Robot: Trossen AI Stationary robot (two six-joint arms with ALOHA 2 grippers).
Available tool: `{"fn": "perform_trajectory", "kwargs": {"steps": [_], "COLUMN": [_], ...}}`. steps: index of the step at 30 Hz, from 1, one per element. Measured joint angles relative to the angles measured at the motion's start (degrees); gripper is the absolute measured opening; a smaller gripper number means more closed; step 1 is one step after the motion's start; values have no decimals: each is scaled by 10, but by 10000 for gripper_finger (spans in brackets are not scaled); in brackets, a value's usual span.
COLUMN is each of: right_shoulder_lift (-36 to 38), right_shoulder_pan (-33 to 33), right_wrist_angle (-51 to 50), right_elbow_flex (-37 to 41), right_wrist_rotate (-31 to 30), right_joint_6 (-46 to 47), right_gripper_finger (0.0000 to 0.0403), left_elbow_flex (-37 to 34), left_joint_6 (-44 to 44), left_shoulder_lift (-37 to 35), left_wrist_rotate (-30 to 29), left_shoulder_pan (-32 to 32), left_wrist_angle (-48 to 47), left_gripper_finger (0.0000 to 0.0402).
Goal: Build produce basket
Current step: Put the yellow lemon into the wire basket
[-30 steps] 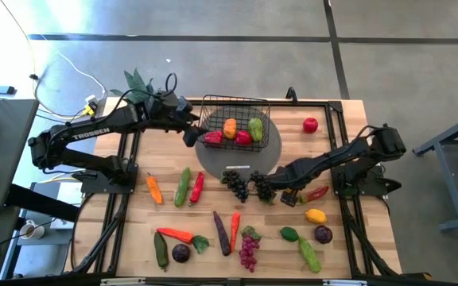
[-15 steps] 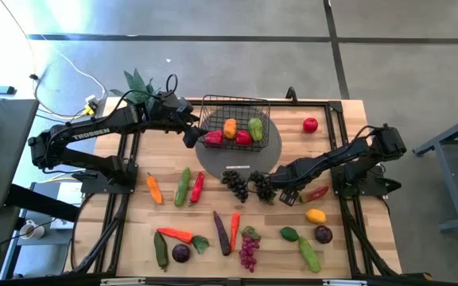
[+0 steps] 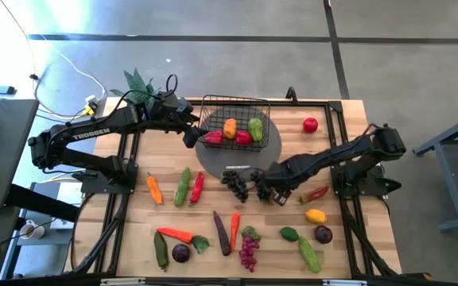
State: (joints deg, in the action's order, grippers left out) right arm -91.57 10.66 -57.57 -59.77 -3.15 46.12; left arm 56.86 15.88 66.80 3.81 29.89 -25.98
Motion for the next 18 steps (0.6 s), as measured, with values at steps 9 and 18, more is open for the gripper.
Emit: {"fn": "perform_trajectory", "kwargs": {"steps": [9, 18], "right_shoulder_lift": [0, 0], "right_shoulder_pan": [-12, -72], "right_wrist_angle": [-4, 12], "right_elbow_flex": [-122, -225], "right_wrist_rotate": [-66, -134], "right_joint_6": [-27, -97], "right_gripper_finger": [156, 169], "left_elbow_flex": [0, 0], "left_joint_6": [3, -30], "left_shoulder_lift": [0, 0], "left_wrist_rotate": [0, 0], "left_shoulder_pan": [0, 0], "left_wrist_angle": [0, -30], "left_gripper_finger": [333, 333]}}
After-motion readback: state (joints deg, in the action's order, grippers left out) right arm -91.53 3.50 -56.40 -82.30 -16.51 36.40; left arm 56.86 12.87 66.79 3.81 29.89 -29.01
